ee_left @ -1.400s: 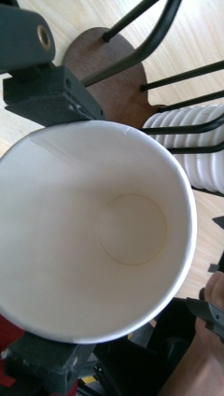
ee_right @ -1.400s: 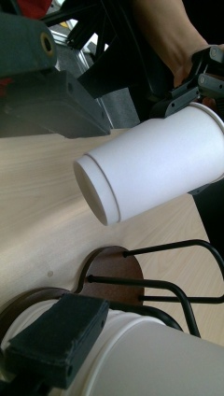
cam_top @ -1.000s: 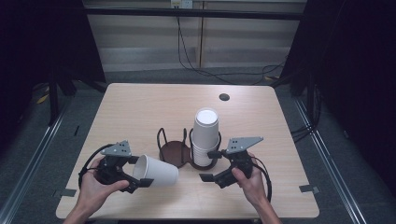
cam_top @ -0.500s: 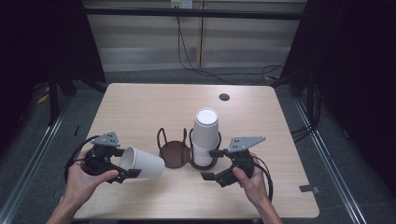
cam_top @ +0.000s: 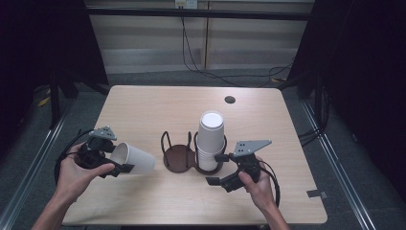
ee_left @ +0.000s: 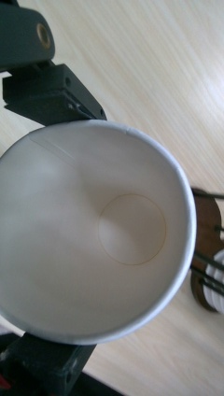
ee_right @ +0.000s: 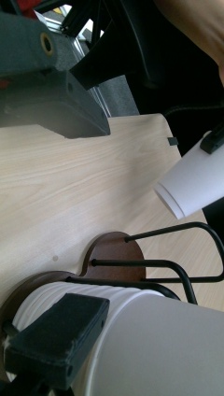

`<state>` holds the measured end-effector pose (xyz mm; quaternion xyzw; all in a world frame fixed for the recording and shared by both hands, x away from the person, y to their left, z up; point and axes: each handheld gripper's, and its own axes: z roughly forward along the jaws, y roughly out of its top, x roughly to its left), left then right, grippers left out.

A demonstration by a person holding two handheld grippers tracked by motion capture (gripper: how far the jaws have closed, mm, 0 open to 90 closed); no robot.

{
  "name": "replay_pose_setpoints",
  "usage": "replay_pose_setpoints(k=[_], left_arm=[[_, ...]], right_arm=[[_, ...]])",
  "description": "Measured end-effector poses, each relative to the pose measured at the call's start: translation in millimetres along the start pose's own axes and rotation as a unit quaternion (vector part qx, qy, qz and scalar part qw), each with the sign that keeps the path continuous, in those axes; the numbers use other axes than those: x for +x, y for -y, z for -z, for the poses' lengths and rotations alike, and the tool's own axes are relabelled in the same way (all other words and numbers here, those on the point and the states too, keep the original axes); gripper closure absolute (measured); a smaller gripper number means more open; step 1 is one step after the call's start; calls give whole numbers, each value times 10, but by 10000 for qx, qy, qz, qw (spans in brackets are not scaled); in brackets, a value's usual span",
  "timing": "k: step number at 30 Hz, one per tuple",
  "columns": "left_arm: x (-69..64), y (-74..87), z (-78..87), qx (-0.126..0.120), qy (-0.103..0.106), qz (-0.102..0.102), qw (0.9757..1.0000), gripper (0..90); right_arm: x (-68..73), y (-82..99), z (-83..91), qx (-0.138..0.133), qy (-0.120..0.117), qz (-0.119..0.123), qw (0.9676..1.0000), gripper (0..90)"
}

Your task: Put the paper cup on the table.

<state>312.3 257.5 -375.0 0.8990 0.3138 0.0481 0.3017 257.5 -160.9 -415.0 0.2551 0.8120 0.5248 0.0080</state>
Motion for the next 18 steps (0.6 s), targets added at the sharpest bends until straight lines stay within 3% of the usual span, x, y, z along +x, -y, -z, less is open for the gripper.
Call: replay_pose_setpoints(k=[6,18], left_arm=[[55,-87,-15,270,-80,-83,9996,122],[201,-334,-119,650,-357,0,9972,118]], right_arm=[[1,1,-7,15,-1,-15,10000,143],[-3,13,-20,89,-27,-19,10000,143]])
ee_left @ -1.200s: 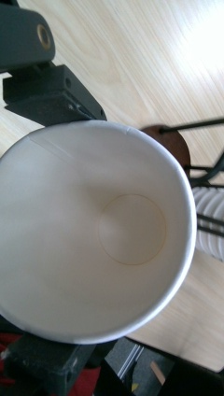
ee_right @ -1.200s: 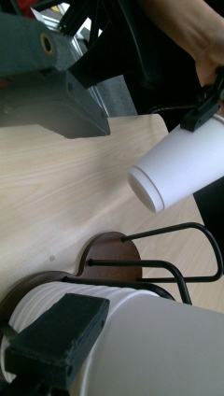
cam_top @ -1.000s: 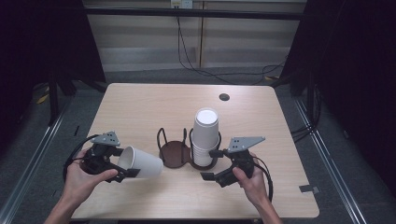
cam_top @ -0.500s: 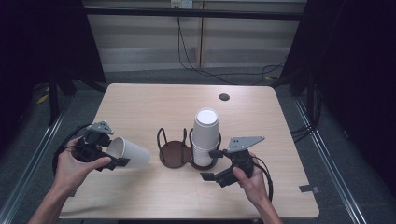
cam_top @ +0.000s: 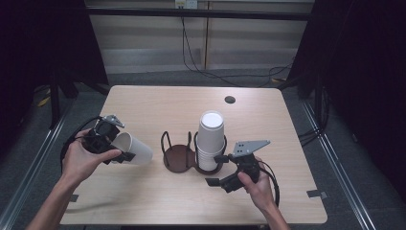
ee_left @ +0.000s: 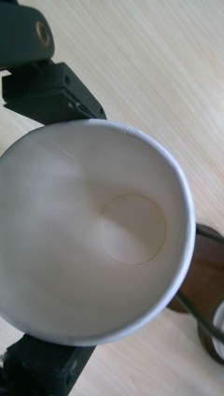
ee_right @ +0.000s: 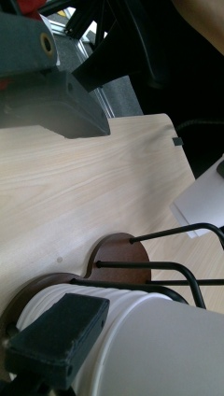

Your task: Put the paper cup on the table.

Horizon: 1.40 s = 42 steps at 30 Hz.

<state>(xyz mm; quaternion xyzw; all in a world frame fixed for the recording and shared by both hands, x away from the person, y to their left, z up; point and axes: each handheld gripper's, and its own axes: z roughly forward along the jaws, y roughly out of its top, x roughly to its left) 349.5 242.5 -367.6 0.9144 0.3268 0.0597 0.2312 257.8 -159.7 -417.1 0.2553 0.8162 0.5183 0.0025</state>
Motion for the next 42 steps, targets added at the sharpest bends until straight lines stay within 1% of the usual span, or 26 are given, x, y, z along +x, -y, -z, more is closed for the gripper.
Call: replay_pose_setpoints(k=[2,3,5,7,8,12,14,16,17,19,21,22,23,25,26,28,29,31,32,35,36,39,40,42], left_arm=[[49,-40,-37,122,-21,18,9999,117],[78,-61,-58,203,-44,-40,9998,115],[121,-93,-101,286,-14,31,9996,115],[154,-132,-133,371,-118,0,9992,114],[162,-152,-147,428,-87,-21,9990,114],[154,-226,-200,551,-126,-85,9984,114],[154,-262,-233,641,-81,-147,9978,113],[151,-283,-247,663,-103,-144,9976,113],[138,-303,-258,659,-2,-190,9976,113],[124,-309,-261,623,39,-194,9979,113],[101,-327,-286,788,-48,-296,9964,113],[98,-332,-299,844,-66,-302,9960,113],[107,-348,-327,928,-22,-305,9952,113],[117,-366,-347,904,-90,-290,9954,113],[123,-380,-358,975,-116,-330,9946,113],[134,-401,-389,1022,-178,-411,9938,110],[134,-411,-399,1060,-166,-422,9933,109],[127,-418,-409,1038,-154,-448,9935,107],[98,-432,-439,1115,-163,-527,9922,105],[65,-442,-509,1252,-273,-632,9897,99],[64,-451,-513,1218,-275,-636,9901,90],[57,-472,-525,1284,-284,-663,9891,85],[52,-480,-529,1318,-307,-643,9887,86],[47,-495,-543,1318,-305,-644,9887,78]], right_arm=[[4,-3,-1,4,1,10,10000,143],[5,-3,-3,2,1,3,10000,143],[5,-3,-10,14,-9,-9,10000,143],[10,-6,-18,19,-11,11,10000,143],[14,-9,-20,13,-22,9,10000,143],[23,-16,-21,15,-11,23,10000,143],[22,-14,-22,22,-16,13,10000,143],[21,-14,-23,33,-20,9,10000,143],[22,-15,-24,55,-46,13,10000,143],[26,-17,-23,53,-42,11,10000,143],[26,-21,-15,40,-26,18,10000,143],[23,-21,-13,32,-28,13,10000,143],[22,-19,-13,43,-7,11,10000,143],[26,-17,-15,54,-3,21,10000,143],[26,-18,-14,55,4,22,10000,143],[22,-16,-15,49,7,13,10000,143],[17,-14,-17,49,25,9,10000,143],[15,-9,-21,55,55,-5,10000,143],[14,-7,-22,78,54,-4,10000,143],[8,-1,-25,77,74,-31,9999,143],[9,-1,-27,82,79,-31,9999,143],[12,-2,-28,78,135,-18,9999,143],[11,-2,-28,64,161,-28,9998,143],[6,1,-29,79,176,-42,9998,143]])
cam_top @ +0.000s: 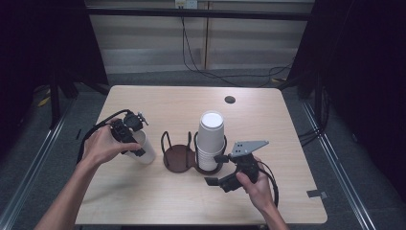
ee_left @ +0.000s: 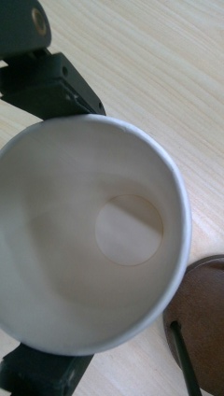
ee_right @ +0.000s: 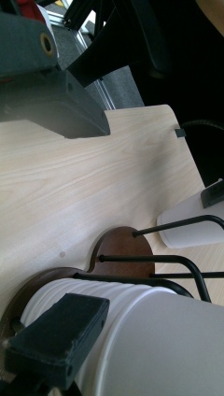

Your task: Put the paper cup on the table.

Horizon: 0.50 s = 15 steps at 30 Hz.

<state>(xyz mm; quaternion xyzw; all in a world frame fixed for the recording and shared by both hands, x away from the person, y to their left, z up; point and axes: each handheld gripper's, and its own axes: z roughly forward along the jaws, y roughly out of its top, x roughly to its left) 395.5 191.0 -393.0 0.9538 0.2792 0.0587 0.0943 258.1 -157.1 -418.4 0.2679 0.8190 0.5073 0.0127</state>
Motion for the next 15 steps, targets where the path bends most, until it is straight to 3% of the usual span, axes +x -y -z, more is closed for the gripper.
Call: replay_pose_setpoints(k=[3,15], left_arm=[[9,-27,-22,-52,-4,78,10000,72],[-44,-77,-123,123,3,-95,9999,58]], right_arm=[[1,4,-7,16,-1,-5,10000,143],[10,2,-1,-23,64,5,10000,143]])
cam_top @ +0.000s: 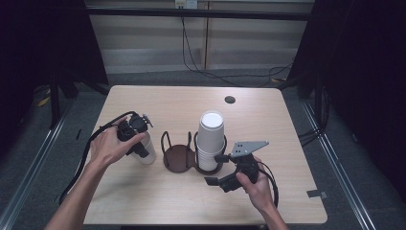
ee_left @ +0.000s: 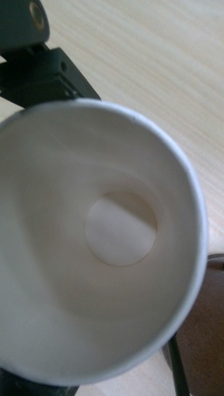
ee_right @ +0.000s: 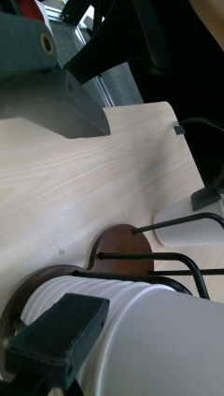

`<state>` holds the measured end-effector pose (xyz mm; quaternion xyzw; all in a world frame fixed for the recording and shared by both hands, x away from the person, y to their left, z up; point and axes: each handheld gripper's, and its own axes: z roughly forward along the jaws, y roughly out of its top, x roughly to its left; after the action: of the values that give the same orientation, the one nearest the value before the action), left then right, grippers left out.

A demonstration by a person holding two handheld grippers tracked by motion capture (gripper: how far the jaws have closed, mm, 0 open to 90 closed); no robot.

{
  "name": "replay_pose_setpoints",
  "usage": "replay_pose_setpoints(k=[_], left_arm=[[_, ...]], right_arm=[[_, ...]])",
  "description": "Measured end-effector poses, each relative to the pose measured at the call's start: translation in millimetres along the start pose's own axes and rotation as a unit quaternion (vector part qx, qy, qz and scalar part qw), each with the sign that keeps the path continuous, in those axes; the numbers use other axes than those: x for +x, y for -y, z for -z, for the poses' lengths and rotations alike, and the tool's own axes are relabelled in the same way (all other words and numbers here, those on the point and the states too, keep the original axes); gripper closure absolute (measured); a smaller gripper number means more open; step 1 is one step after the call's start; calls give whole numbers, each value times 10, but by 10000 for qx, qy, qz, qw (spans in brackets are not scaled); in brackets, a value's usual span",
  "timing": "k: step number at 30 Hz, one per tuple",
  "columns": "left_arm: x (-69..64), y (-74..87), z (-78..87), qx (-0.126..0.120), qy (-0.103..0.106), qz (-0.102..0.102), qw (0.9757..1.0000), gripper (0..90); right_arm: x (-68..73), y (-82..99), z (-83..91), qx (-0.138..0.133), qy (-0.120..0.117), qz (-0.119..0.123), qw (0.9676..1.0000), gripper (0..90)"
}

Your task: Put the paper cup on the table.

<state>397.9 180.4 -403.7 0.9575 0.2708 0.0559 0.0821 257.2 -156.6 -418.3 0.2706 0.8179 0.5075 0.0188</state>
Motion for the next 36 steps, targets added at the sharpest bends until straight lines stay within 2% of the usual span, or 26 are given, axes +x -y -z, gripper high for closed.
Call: replay_pose_setpoints(k=[2,6,8,12,16,18,19,20,23,25,28,30,33,36], left_arm=[[-8,-13,-19,19,-28,43,10000,59],[-14,-9,-30,-14,-62,3,10000,60],[-5,1,-58,73,34,-71,9999,65],[23,12,-99,59,172,-49,9998,72],[23,32,-116,88,163,-70,9998,72],[38,68,-134,85,223,-107,9997,89],[35,85,-143,111,242,-33,9996,93],[47,97,-146,120,237,-70,9996,93],[52,145,-147,31,238,-41,9997,96],[53,181,-144,23,297,-104,9995,102],[35,242,-147,-51,240,-131,9996,112],[36,284,-162,-57,257,-83,9996,113],[58,348,-180,-77,401,-16,9992,140],[52,399,-152,-274,326,21,9991,160]], right_arm=[[-1,1,-8,26,22,-6,10000,143],[-4,5,-12,40,17,-12,10000,143],[-3,4,-10,37,17,-12,10000,143],[3,2,-5,26,14,1,10000,143],[-4,5,6,12,16,-14,10000,143],[-7,8,5,11,18,-20,10000,143],[-7,8,5,12,14,-19,10000,143],[-6,8,5,14,14,-20,10000,143],[-4,7,3,16,6,-20,10000,143],[-6,10,0,32,15,-30,10000,143],[-9,18,-5,36,14,-53,10000,143],[-9,21,-9,44,5,-51,10000,143],[-7,23,-16,64,18,-45,10000,143],[-9,27,-23,76,29,-41,10000,143]])
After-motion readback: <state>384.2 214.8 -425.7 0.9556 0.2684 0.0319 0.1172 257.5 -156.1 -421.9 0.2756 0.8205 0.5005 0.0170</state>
